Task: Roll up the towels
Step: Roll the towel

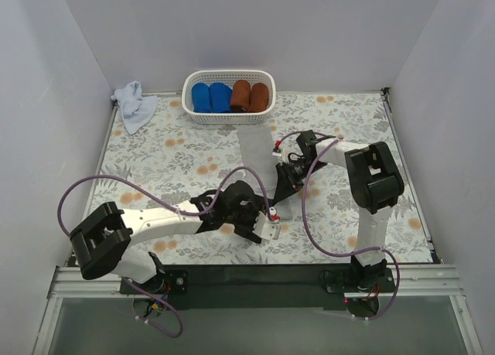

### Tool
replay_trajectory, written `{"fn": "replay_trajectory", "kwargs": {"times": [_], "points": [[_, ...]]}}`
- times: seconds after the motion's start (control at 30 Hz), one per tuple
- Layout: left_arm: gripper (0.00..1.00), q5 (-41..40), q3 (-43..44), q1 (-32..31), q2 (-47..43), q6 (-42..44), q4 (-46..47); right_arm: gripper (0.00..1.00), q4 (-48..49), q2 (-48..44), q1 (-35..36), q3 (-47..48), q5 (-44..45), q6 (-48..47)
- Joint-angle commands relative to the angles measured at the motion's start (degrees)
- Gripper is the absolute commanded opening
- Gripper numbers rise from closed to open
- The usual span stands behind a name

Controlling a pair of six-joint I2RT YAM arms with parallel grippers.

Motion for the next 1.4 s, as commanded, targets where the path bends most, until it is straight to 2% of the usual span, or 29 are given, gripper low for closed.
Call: {"fn": "replay_trajectory", "kwargs": {"times": [0.0,0.13,0.43,0.57,0.6,0.67,0.7,0.8,0.9,1.0,1.17,1.23,1.37], "points": [[0.71,-8.40,-1.10,-3.80,1.85,2.04,11.71,0.32,3.36,1.03,-0.34,-1.26,0.26,1.21],[0.71,-9.90,-2.68,-6.79,5.02,2.47,16.12,0.31,3.81,2.96,-0.34,-1.97,-0.88,1.92],[0.69,-12.19,-2.60,-7.41,14.07,1.95,20.96,0.31,3.63,6.03,-0.34,-2.67,-2.28,2.45],[0.62,-13.86,-2.25,-7.41,16.80,2.65,20.35,0.31,3.63,6.56,-0.42,-2.93,-2.99,2.45],[0.54,-14.12,-1.90,-7.41,17.06,2.30,18.78,0.31,3.63,6.48,-0.34,-3.02,-2.99,2.45],[0.45,-13.42,-1.02,-7.06,17.59,1.25,15.97,0.32,3.54,6.48,-0.42,-3.20,-2.64,2.45],[0.39,-11.24,0.20,-6.80,17.33,-0.84,12.39,0.32,3.54,6.30,-0.42,-3.28,-2.72,2.54],[0.32,-4.92,3.19,-4.51,16.01,-5.06,5.52,0.32,3.54,5.78,-0.42,-3.64,-2.99,2.45],[0.27,0.53,5.83,-2.49,15.75,-6.84,-0.47,0.33,3.37,4.90,-0.34,-3.37,-2.99,2.19],[0.22,9.93,9.96,-0.47,16.36,-7.90,-6.78,0.36,3.28,3.23,-0.69,-2.67,-2.29,1.92],[0.15,22.60,17.70,4.45,20.66,-10.80,-15.49,0.46,1.18,-1.34,-3.14,-1.00,-0.53,-0.09],[0.13,25.51,19.63,6.29,22.77,-10.71,-17.61,0.57,0.21,-3.79,-5.33,-0.56,0.52,-1.32],[0.09,32.35,26.12,8.76,26.29,-11.41,-23.05,0.59,-1.55,-7.93,-9.56,-0.56,2.19,-4.74]]}}
